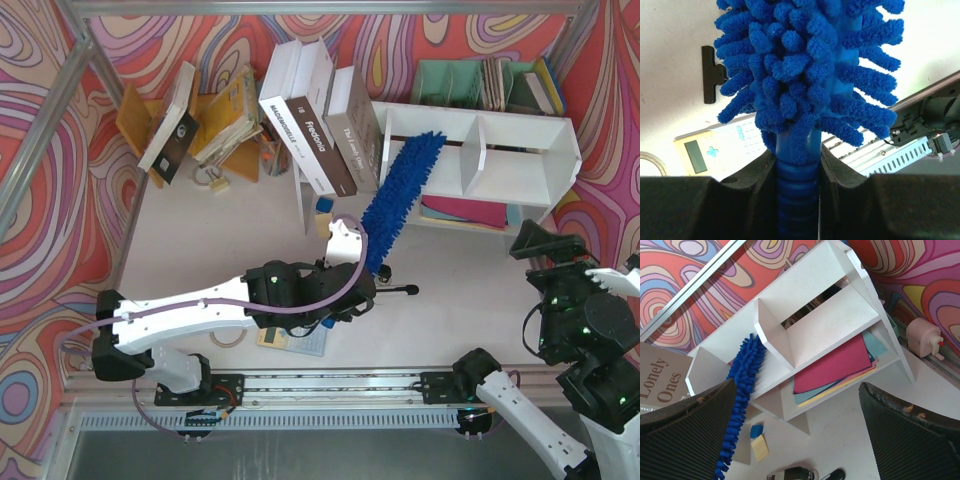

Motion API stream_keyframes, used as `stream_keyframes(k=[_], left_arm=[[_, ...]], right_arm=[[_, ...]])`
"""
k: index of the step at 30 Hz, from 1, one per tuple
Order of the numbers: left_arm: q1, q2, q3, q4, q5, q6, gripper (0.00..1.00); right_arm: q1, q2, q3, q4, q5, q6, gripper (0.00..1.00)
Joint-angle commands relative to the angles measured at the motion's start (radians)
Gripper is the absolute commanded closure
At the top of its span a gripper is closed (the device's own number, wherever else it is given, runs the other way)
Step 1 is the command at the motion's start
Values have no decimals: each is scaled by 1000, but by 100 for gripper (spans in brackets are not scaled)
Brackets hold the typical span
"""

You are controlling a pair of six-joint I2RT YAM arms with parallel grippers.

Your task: Dust the bookshelf with a duster

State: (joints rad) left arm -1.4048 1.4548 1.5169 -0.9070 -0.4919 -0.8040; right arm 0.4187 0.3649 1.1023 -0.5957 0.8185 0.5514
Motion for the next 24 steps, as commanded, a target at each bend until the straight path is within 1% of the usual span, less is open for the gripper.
stream_keyframes(k=[1, 8, 15, 20, 24], left_arm=[[10, -42, 44, 20, -145, -5, 100], [6, -87, 76, -4, -218, 3, 100], [7, -86, 100, 3, -221, 28, 100], [5, -118, 97, 22, -179, 30, 100], [6, -156, 91, 54, -115, 50, 100]], right_arm=[[3, -19, -4, -12, 24, 18, 3], [2, -18, -13, -12, 23, 23, 2], [2, -18, -13, -13, 19, 27, 3], [2, -20, -9, -17, 24, 26, 3], [2, -19, -9, -14, 25, 27, 2]])
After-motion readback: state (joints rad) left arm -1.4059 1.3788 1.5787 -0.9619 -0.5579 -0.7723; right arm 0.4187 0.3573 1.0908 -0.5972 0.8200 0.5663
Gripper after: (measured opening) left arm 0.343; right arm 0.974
